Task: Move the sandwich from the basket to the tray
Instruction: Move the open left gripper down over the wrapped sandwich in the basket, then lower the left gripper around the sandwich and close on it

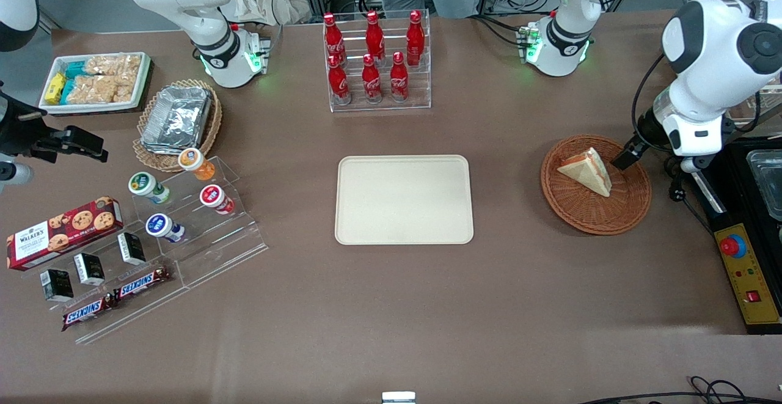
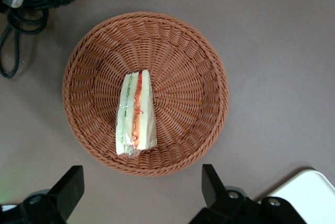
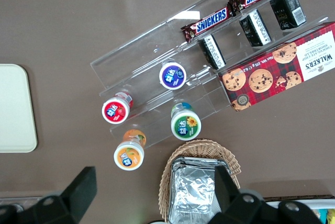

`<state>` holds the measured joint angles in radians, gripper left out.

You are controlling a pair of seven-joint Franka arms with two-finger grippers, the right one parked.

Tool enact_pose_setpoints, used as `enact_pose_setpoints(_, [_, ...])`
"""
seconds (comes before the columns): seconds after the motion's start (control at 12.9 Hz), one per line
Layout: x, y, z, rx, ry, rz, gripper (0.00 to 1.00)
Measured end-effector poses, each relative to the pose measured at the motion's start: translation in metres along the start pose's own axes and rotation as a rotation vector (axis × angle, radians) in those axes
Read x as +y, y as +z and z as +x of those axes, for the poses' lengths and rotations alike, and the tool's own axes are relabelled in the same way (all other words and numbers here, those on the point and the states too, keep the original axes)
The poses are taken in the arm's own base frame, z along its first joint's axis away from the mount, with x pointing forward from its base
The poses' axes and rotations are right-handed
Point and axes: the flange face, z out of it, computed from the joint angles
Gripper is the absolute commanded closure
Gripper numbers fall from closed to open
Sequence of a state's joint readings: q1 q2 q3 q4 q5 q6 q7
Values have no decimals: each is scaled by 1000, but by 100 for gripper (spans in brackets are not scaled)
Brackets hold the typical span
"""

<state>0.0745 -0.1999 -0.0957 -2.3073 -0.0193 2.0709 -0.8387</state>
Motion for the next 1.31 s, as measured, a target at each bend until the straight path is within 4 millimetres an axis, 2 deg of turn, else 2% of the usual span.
enact_pose_setpoints(0.31, [-19, 53, -9, 0, -13, 1, 0])
enact_pose_setpoints(0.54, [-32, 81, -14, 16, -22, -15, 0])
enact_pose_setpoints(1.08, [-44, 109, -24, 32, -24, -31, 0])
enact_pose_setpoints(1.31, [-49, 123, -16, 35, -47, -39, 0])
